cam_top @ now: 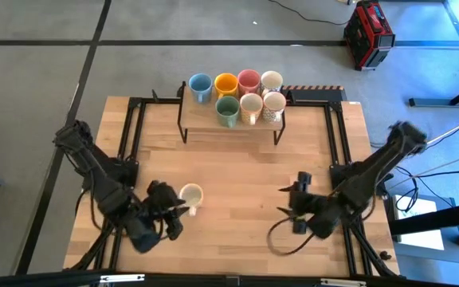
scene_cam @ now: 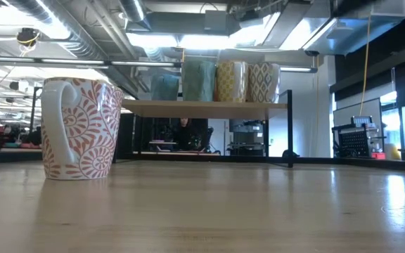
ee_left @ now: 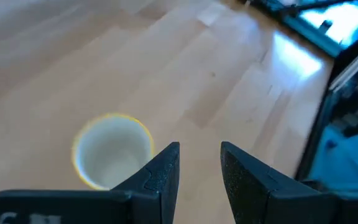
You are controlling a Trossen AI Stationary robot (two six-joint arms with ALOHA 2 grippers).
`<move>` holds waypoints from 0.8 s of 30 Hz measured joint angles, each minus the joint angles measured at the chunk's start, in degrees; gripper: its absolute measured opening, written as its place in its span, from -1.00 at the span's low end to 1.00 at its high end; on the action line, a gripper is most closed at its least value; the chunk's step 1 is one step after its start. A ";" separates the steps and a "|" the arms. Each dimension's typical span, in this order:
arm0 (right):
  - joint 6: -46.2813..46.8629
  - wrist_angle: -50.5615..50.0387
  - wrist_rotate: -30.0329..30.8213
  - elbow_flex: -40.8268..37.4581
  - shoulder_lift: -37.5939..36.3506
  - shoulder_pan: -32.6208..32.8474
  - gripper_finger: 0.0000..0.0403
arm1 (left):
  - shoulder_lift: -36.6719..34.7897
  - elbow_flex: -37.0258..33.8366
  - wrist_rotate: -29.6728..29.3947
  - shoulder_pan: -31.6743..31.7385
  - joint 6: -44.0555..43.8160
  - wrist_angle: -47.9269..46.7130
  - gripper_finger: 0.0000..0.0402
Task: Place coffee mugs
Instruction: Put the orange patterned mug on the shelf
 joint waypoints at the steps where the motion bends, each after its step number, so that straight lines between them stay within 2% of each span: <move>1: 0.12 4.84 -1.34 -4.66 -3.28 -0.01 0.26 | 0.47 0.00 -0.67 -1.00 -3.02 0.00 -0.44; 5: 2.97 21.83 -3.99 -20.07 -13.32 -0.02 0.26 | 4.19 0.00 1.75 -3.80 -12.67 -0.03 -0.44; 10: 7.68 32.25 -4.13 -30.23 -18.64 -0.02 0.26 | 9.32 0.00 7.96 -5.62 -22.20 -0.09 -0.44; 15: 9.49 31.80 -4.18 -32.26 -18.64 -0.02 0.26 | 14.21 -0.02 6.66 -5.58 -29.12 -1.49 -0.44; 19: 8.59 31.43 -4.03 -32.48 -18.55 -0.02 0.26 | 16.70 -0.02 2.65 -4.45 -29.92 -0.78 -0.44; 24: 7.37 31.00 -4.07 -32.46 -18.55 -0.02 0.26 | 17.25 -0.02 2.44 -1.72 -29.18 -1.40 -0.39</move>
